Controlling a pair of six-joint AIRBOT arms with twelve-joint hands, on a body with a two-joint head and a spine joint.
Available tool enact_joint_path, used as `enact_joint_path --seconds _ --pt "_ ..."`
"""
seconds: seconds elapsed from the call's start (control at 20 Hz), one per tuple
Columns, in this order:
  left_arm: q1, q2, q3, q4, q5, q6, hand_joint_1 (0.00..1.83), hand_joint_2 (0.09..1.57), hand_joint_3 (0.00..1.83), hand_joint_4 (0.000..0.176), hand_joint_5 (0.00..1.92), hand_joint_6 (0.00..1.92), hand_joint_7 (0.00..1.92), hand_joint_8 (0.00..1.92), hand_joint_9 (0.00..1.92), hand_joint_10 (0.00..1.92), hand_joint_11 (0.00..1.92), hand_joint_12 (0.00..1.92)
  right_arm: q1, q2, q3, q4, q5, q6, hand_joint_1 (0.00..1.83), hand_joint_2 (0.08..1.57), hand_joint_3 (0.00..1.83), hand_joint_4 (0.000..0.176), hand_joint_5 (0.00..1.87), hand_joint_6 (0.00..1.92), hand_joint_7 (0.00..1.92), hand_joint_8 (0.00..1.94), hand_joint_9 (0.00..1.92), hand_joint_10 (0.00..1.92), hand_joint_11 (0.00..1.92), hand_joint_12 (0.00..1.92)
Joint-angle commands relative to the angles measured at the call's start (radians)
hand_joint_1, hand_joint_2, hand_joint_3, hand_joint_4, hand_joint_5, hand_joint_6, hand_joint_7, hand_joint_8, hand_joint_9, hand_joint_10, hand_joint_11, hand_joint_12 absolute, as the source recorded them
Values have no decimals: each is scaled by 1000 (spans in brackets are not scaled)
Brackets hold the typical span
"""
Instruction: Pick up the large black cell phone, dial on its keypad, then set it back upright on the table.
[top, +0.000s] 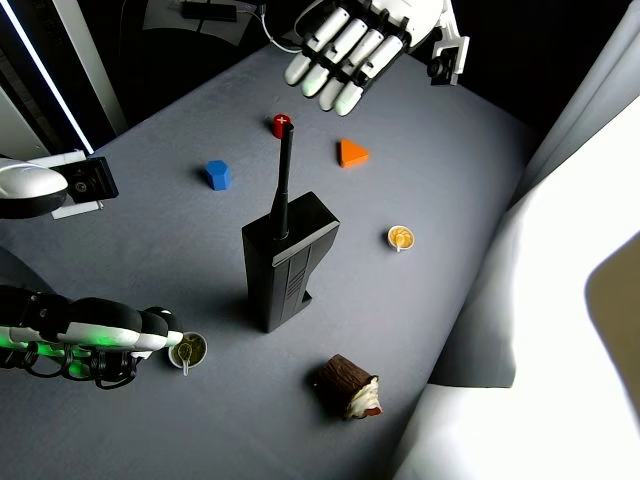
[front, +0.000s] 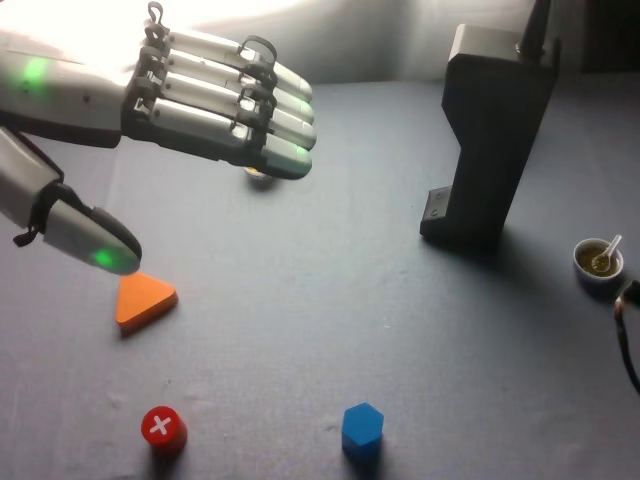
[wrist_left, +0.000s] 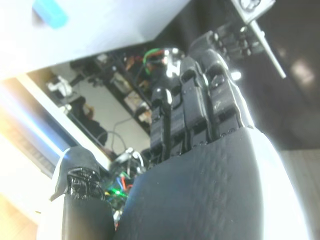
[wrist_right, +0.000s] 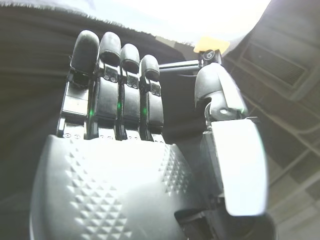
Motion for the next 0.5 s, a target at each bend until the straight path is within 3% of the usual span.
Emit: enact_joint_path --seconds 0.0,0.25,0.45 --pt "-29 5 0 -108 -45 -3 0 1197 10 0 88 4 93 3 84 9 0 213 3 11 4 -59 108 5 0 1017 18 0 0 0 11 1 29 5 0 229" --pt "-36 4 0 -108 -49 7 0 1196 1 0 20 3 33 5 28 6 4 57 2 10 6 -59 107 5 8 1024 2 0 3 0 30 2 43 2 0 273" --pt "-63 -6 -1 -91 -54 7 0 1195 0 0 70 4 83 3 66 3 0 180 1 8 16 -61 106 5 0 1024 2 0 0 0 22 1 32 1 0 219"
